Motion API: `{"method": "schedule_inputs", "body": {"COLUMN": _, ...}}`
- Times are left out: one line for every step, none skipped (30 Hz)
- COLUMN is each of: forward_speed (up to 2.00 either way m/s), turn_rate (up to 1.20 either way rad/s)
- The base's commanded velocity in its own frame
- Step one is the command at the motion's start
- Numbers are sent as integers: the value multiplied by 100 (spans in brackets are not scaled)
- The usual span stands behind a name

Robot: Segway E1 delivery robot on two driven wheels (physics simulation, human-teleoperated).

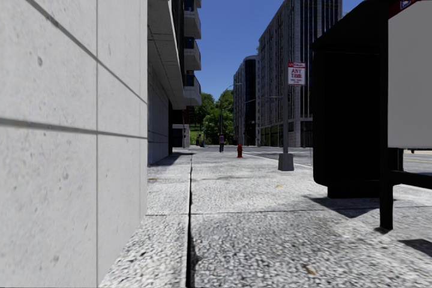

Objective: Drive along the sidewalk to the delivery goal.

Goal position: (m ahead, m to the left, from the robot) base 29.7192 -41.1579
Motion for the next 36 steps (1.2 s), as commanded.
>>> {"method": "schedule_inputs", "body": {"forward_speed": 200, "turn_rate": -34}}
{"method": "schedule_inputs", "body": {"forward_speed": 200, "turn_rate": -35}}
{"method": "schedule_inputs", "body": {"forward_speed": 200, "turn_rate": -35}}
{"method": "schedule_inputs", "body": {"forward_speed": 200, "turn_rate": -35}}
{"method": "schedule_inputs", "body": {"forward_speed": 200, "turn_rate": -35}}
{"method": "schedule_inputs", "body": {"forward_speed": 200, "turn_rate": -26}}
{"method": "schedule_inputs", "body": {"forward_speed": 200, "turn_rate": -26}}
{"method": "schedule_inputs", "body": {"forward_speed": 200, "turn_rate": -4}}
{"method": "schedule_inputs", "body": {"forward_speed": 200, "turn_rate": 0}}
{"method": "schedule_inputs", "body": {"forward_speed": 200, "turn_rate": 0}}
{"method": "schedule_inputs", "body": {"forward_speed": 200, "turn_rate": 0}}
{"method": "schedule_inputs", "body": {"forward_speed": 200, "turn_rate": 0}}
{"method": "schedule_inputs", "body": {"forward_speed": 200, "turn_rate": 0}}
{"method": "schedule_inputs", "body": {"forward_speed": 200, "turn_rate": 0}}
{"method": "schedule_inputs", "body": {"forward_speed": 200, "turn_rate": 0}}
{"method": "schedule_inputs", "body": {"forward_speed": 200, "turn_rate": 0}}
{"method": "schedule_inputs", "body": {"forward_speed": 200, "turn_rate": 0}}
{"method": "schedule_inputs", "body": {"forward_speed": 200, "turn_rate": 0}}
{"method": "schedule_inputs", "body": {"forward_speed": 200, "turn_rate": 0}}
{"method": "schedule_inputs", "body": {"forward_speed": 200, "turn_rate": 0}}
{"method": "schedule_inputs", "body": {"forward_speed": 200, "turn_rate": 0}}
{"method": "schedule_inputs", "body": {"forward_speed": 200, "turn_rate": 0}}
{"method": "schedule_inputs", "body": {"forward_speed": 200, "turn_rate": 0}}
{"method": "schedule_inputs", "body": {"forward_speed": 200, "turn_rate": 0}}
{"method": "schedule_inputs", "body": {"forward_speed": 200, "turn_rate": 0}}
{"method": "schedule_inputs", "body": {"forward_speed": 200, "turn_rate": 0}}
{"method": "schedule_inputs", "body": {"forward_speed": 200, "turn_rate": 0}}
{"method": "schedule_inputs", "body": {"forward_speed": 200, "turn_rate": 0}}
{"method": "schedule_inputs", "body": {"forward_speed": 200, "turn_rate": 0}}
{"method": "schedule_inputs", "body": {"forward_speed": 200, "turn_rate": 0}}
{"method": "schedule_inputs", "body": {"forward_speed": 200, "turn_rate": 0}}
{"method": "schedule_inputs", "body": {"forward_speed": 200, "turn_rate": 0}}
{"method": "schedule_inputs", "body": {"forward_speed": 200, "turn_rate": 0}}
{"method": "schedule_inputs", "body": {"forward_speed": 200, "turn_rate": 0}}
{"method": "schedule_inputs", "body": {"forward_speed": 200, "turn_rate": 0}}
{"method": "schedule_inputs", "body": {"forward_speed": 200, "turn_rate": 0}}
